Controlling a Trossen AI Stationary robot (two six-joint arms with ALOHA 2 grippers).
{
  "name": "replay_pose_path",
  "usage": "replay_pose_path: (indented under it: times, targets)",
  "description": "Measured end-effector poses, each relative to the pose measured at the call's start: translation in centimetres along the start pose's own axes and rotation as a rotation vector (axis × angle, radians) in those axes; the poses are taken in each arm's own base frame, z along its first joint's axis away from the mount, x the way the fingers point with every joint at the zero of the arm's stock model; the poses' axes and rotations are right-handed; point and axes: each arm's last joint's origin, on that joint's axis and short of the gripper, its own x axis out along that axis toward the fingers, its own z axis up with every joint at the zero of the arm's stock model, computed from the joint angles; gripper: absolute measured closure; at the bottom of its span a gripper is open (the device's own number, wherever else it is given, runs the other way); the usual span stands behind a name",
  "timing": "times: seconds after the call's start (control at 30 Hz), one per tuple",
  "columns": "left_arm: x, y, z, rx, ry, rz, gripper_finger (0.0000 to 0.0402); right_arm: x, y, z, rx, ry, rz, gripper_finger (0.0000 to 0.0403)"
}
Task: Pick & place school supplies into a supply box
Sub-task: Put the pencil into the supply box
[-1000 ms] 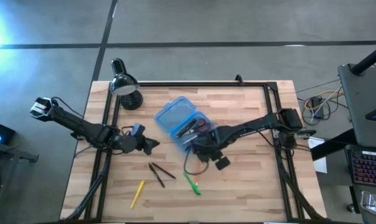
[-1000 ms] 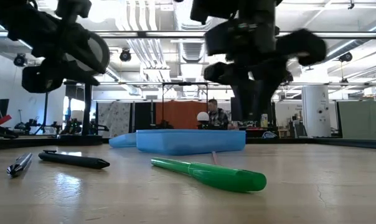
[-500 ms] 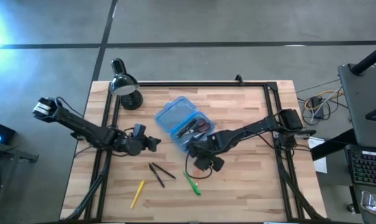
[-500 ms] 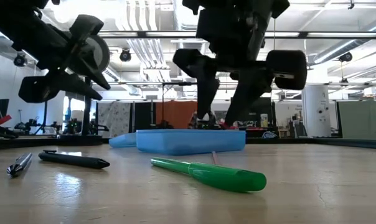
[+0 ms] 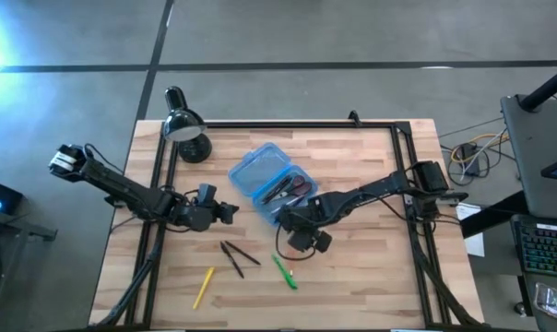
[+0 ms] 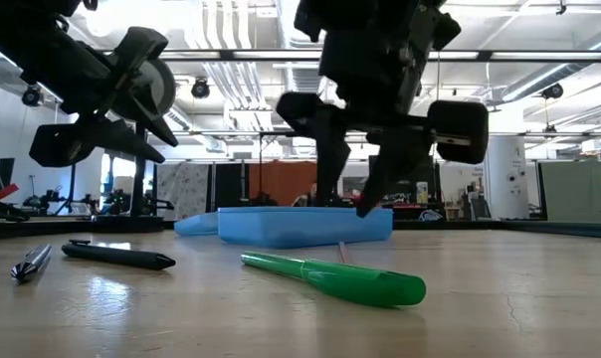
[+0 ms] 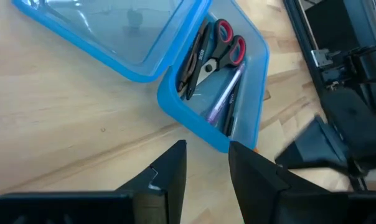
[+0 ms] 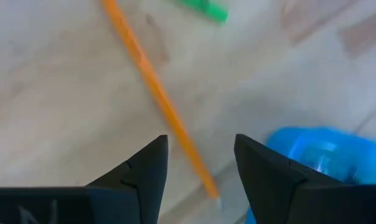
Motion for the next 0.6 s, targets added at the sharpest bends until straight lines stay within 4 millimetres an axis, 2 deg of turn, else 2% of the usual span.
replay_pose_path:
  times: [0.1, 0.23, 0.4, 0.6]
  targets:
    - [0.0, 0.0, 0.1, 0.0, -0.017, 0.001, 0.0298, 0.7, -0.2, 0.2, 0.004, -0.036, 0.005, 0.0227]
    - [0.0, 0.0, 0.1, -0.002, -0.022, -0.001, 0.0298, 2.5, -0.1, -0.2, 0.041, 0.002, 0.038, 0.0227]
    - [0.0, -0.1, 0.1, -0.005, -0.023, -0.006, 0.0298, 2.4, -0.4, 0.0, 0.055, 0.001, 0.036, 0.0227]
    - [0.0, -0.1, 0.1, 0.004, -0.03, -0.004, 0.0298, 2.9, -0.1, -1.3, 0.117, 0.033, 0.081, 0.0227]
